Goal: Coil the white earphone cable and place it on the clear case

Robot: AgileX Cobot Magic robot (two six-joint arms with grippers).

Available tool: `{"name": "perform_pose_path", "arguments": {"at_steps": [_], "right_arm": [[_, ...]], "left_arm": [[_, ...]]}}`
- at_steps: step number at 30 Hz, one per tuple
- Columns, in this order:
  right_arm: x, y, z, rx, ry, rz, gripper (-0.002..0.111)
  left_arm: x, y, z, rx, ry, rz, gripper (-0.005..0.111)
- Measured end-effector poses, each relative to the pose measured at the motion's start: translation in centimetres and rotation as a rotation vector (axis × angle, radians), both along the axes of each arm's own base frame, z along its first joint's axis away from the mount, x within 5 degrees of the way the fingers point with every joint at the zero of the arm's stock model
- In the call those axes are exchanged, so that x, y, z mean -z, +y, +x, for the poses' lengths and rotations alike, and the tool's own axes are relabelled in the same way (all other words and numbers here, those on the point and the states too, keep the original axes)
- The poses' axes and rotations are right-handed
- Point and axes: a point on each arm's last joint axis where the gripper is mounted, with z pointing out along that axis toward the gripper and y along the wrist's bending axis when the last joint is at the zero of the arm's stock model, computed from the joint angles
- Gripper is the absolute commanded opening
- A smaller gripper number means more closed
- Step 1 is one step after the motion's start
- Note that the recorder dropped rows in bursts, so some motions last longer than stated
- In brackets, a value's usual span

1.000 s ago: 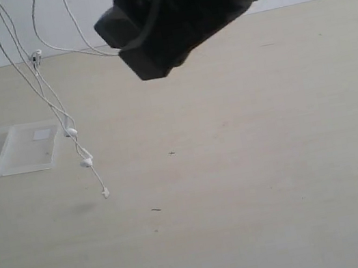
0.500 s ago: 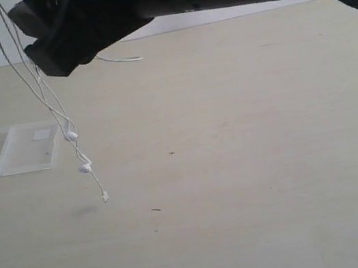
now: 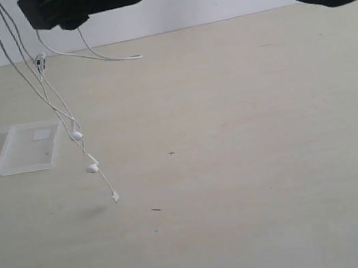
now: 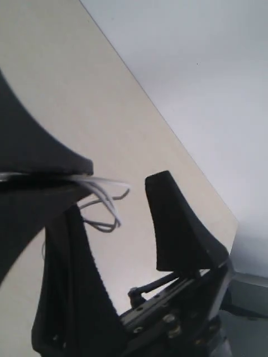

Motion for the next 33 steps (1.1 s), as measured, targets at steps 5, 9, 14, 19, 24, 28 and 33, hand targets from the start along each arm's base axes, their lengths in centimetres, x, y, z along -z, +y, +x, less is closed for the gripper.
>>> {"name": "perform_pose_path", "arguments": {"at_steps": [5,9,14,19,24,28,33], "right_arm": [[0.1,1.5,1.4,0.007,0.037,-0.038,0.072],[2.1,2.2,2.2,0.012,0.106,-0.11,0.072],[3.7,2.2,2.2,0.018,0.19,-0.208,0.071],[4.4,1.9,2.0,0.023,0.243,-0.27,0.065],[4.6,1.4,1.6,0.027,0.292,-0.328,0.064],[3.3,0.4,0.8,0.023,0.289,-0.351,0.065],[0.7,-1.2,-0.6,0.019,0.263,-0.348,0.072]], "left_arm": [[0.0,0.0,0.0,0.0,0.0,0.0,0.0],[0.0,0.0,0.0,0.0,0.0,0.0,0.0],[0.0,0.0,0.0,0.0,0.0,0.0,0.0],[0.0,0.0,0.0,0.0,0.0,0.0,0.0],[0.0,0.0,0.0,0.0,0.0,0.0,0.0],[0.0,0.0,0.0,0.0,0.0,0.0,0.0],[0.0,0.0,0.1,-0.007,-0.005,-0.001,0.0]]}}
